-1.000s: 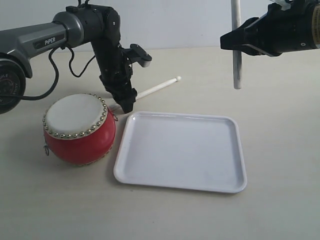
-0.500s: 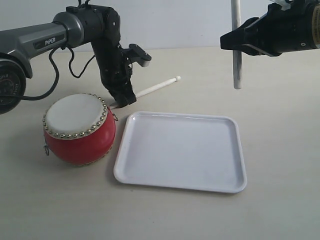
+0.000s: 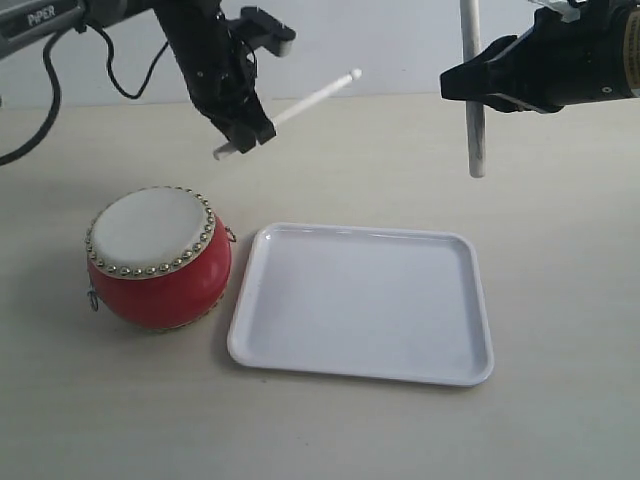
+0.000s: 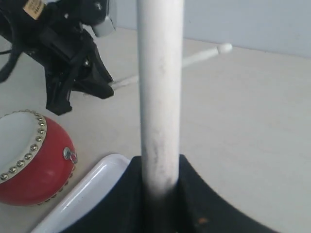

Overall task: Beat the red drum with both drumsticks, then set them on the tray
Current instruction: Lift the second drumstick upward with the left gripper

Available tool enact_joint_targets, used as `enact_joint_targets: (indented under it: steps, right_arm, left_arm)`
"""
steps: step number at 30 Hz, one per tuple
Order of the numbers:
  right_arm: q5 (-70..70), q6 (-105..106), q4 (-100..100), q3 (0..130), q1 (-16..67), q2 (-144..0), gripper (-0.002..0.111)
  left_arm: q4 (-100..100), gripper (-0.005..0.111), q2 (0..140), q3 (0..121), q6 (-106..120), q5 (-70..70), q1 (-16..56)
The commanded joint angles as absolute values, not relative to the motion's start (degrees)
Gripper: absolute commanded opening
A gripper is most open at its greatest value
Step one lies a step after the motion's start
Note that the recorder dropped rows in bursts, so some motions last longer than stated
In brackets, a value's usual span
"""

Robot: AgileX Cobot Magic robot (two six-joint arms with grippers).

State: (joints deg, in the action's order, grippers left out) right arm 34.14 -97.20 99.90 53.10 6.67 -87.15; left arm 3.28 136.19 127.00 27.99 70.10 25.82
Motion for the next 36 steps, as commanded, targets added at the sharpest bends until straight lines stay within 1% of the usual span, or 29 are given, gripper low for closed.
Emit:
enact_joint_targets:
  steps: [1, 5, 8, 11, 15, 20, 23, 30, 33, 36]
  right_arm:
    - [34.5, -96.8, 99.9, 53.6, 6.6, -86.8, 0.0]
    - [35.6, -101.0, 99.9, 55.4, 6.6, -86.8, 0.0]
    - [37.4, -104.2, 99.9, 57.9, 6.6, -86.8, 0.0]
    - [37.8, -106.9, 99.9, 60.7, 6.6, -86.8, 0.0]
    - [35.7, -106.2, 99.9, 64.6, 6.6, -87.9, 0.0]
    - [35.5, -104.6, 99.9, 71.4, 6.6, -94.0, 0.0]
    - [35.6, -108.5, 99.9, 76.5, 6.6, -99.2, 0.0]
    - [37.0, -114.5, 99.9, 91.0, 6.6, -109.8, 0.0]
    - [36.0, -105.5, 99.9, 98.6, 7.3, -114.1, 0.0]
    - [32.5, -83.4, 99.9, 104.4, 8.0, -117.8, 0.0]
  left_arm:
    - [3.2, 0.0, 132.0, 127.0, 22.2, 70.0, 25.7]
    - [3.7, 0.0, 128.1, 123.9, 19.3, 69.0, 25.7]
    - [5.0, 0.0, 124.1, 118.9, 18.4, 66.6, 25.7]
    - [7.3, 0.0, 119.8, 112.0, 18.4, 62.3, 25.7]
    - [11.2, 0.0, 111.5, 99.0, 19.2, 54.4, 25.7]
    - [12.0, 0.0, 100.0, 84.0, 19.6, 44.2, 25.7]
    - [11.9, 0.0, 93.7, 76.5, 19.6, 39.9, 25.7]
    - [12.7, 0.0, 83.3, 68.5, 19.0, 35.7, 25.8]
    - [12.7, 0.0, 80.7, 66.8, 19.1, 35.2, 25.8]
    - [12.8, 0.0, 79.1, 65.7, 19.1, 34.3, 25.8]
